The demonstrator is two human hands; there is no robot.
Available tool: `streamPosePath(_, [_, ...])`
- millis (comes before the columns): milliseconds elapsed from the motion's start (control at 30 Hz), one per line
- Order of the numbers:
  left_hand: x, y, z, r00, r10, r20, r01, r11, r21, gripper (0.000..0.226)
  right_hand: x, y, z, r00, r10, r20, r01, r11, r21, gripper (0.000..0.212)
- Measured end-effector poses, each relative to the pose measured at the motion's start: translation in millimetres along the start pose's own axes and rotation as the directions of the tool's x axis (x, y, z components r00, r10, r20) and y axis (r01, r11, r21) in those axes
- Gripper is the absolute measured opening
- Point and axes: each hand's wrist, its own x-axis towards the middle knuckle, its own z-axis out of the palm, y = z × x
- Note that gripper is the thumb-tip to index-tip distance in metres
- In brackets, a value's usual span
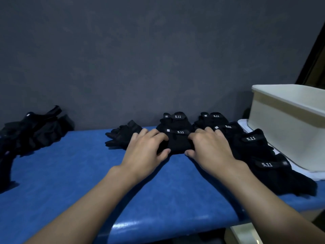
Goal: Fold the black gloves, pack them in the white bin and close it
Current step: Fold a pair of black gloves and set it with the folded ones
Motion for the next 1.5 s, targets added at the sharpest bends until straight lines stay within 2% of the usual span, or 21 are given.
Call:
streamPosePath(300, [0, -3, -1, 1.000, -0.015, 0.019, 0.016, 0.997, -0.073, 0.034, -1, -1, -5, 0.999, 0.047, -0.009, -0.047, 0.999, 0.010, 0.039])
streamPosePath(467, [-6, -9, -11, 0.999, -0.030, -0.027, 0.027, 0.996, -0.090, 0.029, 0, -11, -13, 0.996, 0.034, -0.078, -0.032, 0.999, 0.030, 0.035])
streamPosePath(533, [-9, -18, -15, 0.997, -0.063, -0.050, 0.060, 0.997, -0.054, 0.025, 0, -20, -15, 0.993, 0.008, -0.117, 0.002, 0.996, 0.089, 0.032])
streamPosePath(633, [-17, -38, -22, 0.991, -0.132, 0.000, 0.132, 0.990, 0.057, 0.029, 0, -40, -17, 0.989, -0.060, -0.138, 0.091, 0.967, 0.236, 0.031])
streamPosePath(800, [-34, -63, -31, 0.951, -0.252, 0.178, 0.213, 0.954, 0.213, 0.043, 0, -73, -10, 0.968, -0.250, -0.005, 0.212, 0.810, 0.547, 0.036])
streamPosePath(967, [-47, -77, -47, 0.923, -0.312, 0.225, 0.252, 0.933, 0.258, 0.041, 3, -104, -2, 0.935, -0.353, 0.027, 0.252, 0.717, 0.650, 0.045])
streamPosePath(1167, [-67, -95, -72, 0.910, -0.344, 0.234, 0.293, 0.929, 0.225, 0.031, 9, -128, 5, 0.934, -0.356, 0.034, 0.251, 0.721, 0.646, 0.058])
streamPosePath(1333, [-87, -114, -91, 0.911, -0.352, 0.213, 0.320, 0.932, 0.171, 0.024, 7, -141, 13, 0.907, -0.415, 0.080, 0.291, 0.750, 0.594, 0.044])
streamPosePath(1500, [-102, -127, -93, 0.902, -0.346, 0.257, 0.283, 0.926, 0.251, 0.041, 6, -147, 16, 0.909, -0.409, 0.080, 0.297, 0.769, 0.567, 0.034])
